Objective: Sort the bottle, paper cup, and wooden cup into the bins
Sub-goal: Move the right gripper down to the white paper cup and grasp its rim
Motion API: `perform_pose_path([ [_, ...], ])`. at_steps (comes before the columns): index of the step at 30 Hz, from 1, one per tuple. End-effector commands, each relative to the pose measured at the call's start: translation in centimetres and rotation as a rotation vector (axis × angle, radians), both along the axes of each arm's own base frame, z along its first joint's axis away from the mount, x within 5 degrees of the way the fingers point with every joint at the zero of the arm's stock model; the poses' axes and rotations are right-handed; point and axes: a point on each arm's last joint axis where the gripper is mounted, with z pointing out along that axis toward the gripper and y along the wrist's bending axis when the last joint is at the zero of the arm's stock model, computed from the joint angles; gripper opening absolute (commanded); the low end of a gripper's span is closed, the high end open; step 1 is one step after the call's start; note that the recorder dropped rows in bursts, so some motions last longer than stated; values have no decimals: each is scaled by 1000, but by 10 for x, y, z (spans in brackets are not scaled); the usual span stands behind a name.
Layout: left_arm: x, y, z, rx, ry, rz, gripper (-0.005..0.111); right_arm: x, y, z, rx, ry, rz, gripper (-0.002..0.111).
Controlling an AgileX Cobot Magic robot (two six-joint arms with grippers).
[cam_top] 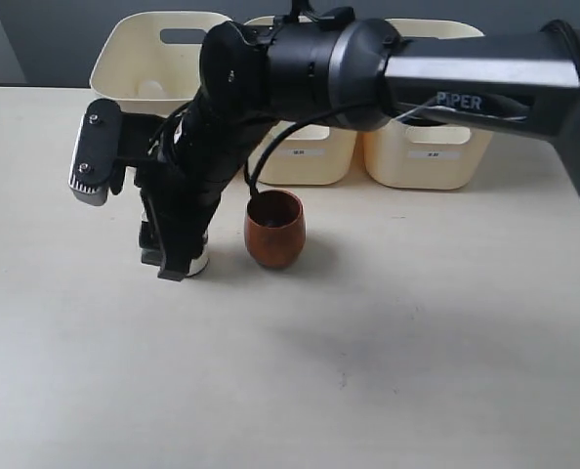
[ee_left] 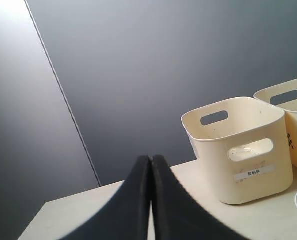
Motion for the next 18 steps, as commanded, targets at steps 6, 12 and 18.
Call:
perform_pose_path([
  [6, 0, 0, 0, -2, -6, -3, 0, 11, -1, -24, -81, -12, -36, 70],
  [12, 0, 0, 0, -2, -6, -3, 0, 15, 1, -27, -68, -44, -46, 70],
  [18, 0, 0, 0, -2, -6, -3, 0, 16, 1, -30, -71, -41, -48, 69],
])
